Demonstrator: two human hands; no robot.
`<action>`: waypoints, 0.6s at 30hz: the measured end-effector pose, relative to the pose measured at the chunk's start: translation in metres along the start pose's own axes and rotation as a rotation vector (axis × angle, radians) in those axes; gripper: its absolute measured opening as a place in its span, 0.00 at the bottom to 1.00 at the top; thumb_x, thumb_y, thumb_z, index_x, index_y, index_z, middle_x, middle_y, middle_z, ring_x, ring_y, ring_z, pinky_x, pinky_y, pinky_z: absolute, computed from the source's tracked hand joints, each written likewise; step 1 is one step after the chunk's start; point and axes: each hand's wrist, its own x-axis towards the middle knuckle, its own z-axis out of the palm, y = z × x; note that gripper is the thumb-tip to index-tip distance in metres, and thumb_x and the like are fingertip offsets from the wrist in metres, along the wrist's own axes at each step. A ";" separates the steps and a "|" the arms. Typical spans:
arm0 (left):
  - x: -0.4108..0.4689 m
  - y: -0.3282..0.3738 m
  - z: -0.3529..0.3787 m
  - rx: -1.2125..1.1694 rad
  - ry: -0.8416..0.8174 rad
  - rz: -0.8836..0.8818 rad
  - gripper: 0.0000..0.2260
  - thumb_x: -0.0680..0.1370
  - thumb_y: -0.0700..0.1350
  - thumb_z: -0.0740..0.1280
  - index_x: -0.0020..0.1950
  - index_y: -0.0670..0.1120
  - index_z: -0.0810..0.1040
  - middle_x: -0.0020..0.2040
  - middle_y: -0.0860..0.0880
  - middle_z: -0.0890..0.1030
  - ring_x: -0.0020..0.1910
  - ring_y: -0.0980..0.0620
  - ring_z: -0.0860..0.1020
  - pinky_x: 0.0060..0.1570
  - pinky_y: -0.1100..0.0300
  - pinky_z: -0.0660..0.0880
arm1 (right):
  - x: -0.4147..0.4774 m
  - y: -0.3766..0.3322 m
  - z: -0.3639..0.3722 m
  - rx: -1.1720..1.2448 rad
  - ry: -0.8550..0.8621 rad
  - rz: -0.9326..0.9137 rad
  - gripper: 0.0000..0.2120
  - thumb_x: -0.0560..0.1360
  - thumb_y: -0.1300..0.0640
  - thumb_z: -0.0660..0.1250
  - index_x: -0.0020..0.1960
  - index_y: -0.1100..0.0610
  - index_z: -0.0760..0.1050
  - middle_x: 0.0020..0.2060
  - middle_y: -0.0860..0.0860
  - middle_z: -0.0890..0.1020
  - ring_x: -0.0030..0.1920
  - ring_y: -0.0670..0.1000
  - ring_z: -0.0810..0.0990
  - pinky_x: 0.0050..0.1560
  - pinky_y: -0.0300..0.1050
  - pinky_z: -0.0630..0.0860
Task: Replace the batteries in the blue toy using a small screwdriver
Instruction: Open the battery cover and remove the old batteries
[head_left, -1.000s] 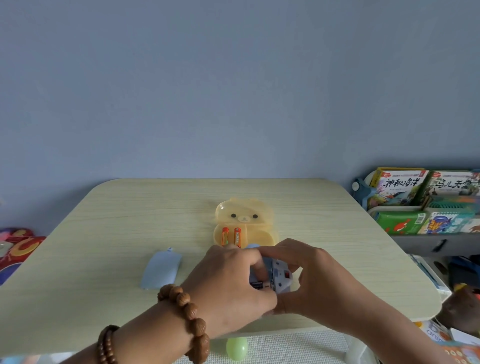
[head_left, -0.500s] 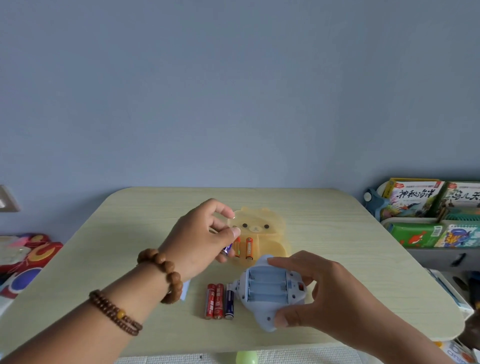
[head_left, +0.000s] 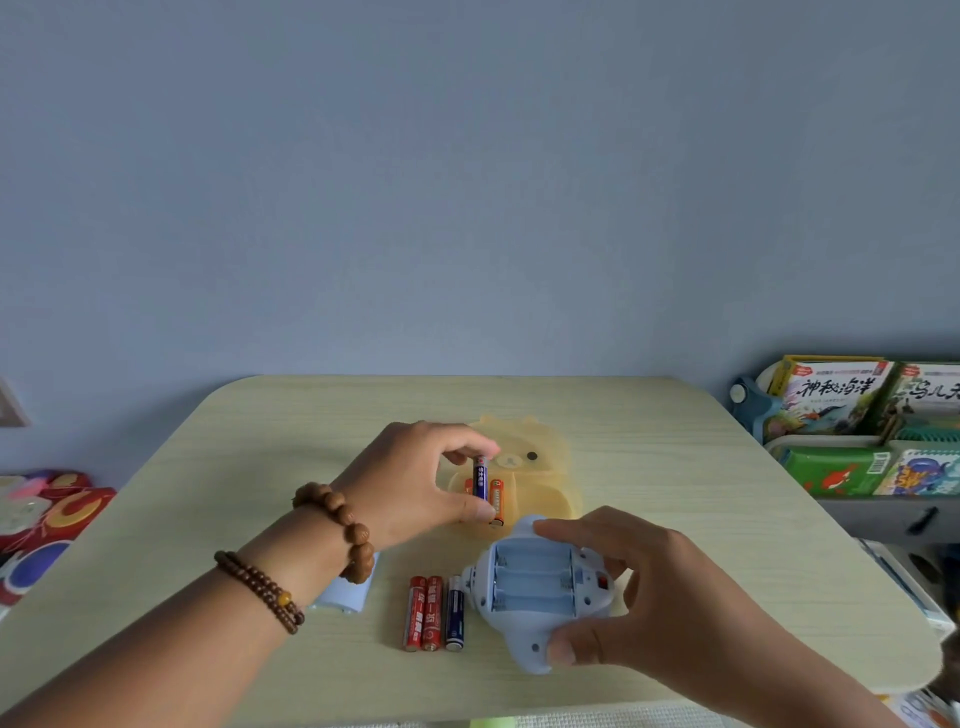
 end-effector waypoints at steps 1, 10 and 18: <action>0.001 -0.001 0.001 0.021 -0.017 -0.001 0.24 0.66 0.57 0.79 0.62 0.61 0.80 0.55 0.66 0.80 0.56 0.69 0.76 0.60 0.62 0.75 | 0.000 0.000 0.000 0.004 0.000 -0.002 0.37 0.58 0.40 0.83 0.65 0.33 0.75 0.54 0.34 0.77 0.53 0.38 0.77 0.46 0.30 0.74; 0.005 -0.007 0.007 0.092 -0.092 -0.036 0.26 0.68 0.59 0.78 0.65 0.64 0.77 0.61 0.58 0.77 0.59 0.60 0.75 0.64 0.56 0.74 | 0.000 0.002 0.001 0.030 -0.003 0.002 0.37 0.58 0.41 0.83 0.65 0.34 0.75 0.54 0.34 0.78 0.52 0.38 0.78 0.44 0.30 0.74; 0.000 -0.010 0.014 0.065 -0.084 -0.041 0.27 0.67 0.61 0.77 0.65 0.66 0.75 0.64 0.57 0.74 0.62 0.55 0.75 0.58 0.62 0.72 | 0.000 -0.001 0.001 0.078 -0.003 0.027 0.37 0.57 0.43 0.85 0.64 0.34 0.76 0.53 0.33 0.78 0.52 0.36 0.78 0.44 0.30 0.74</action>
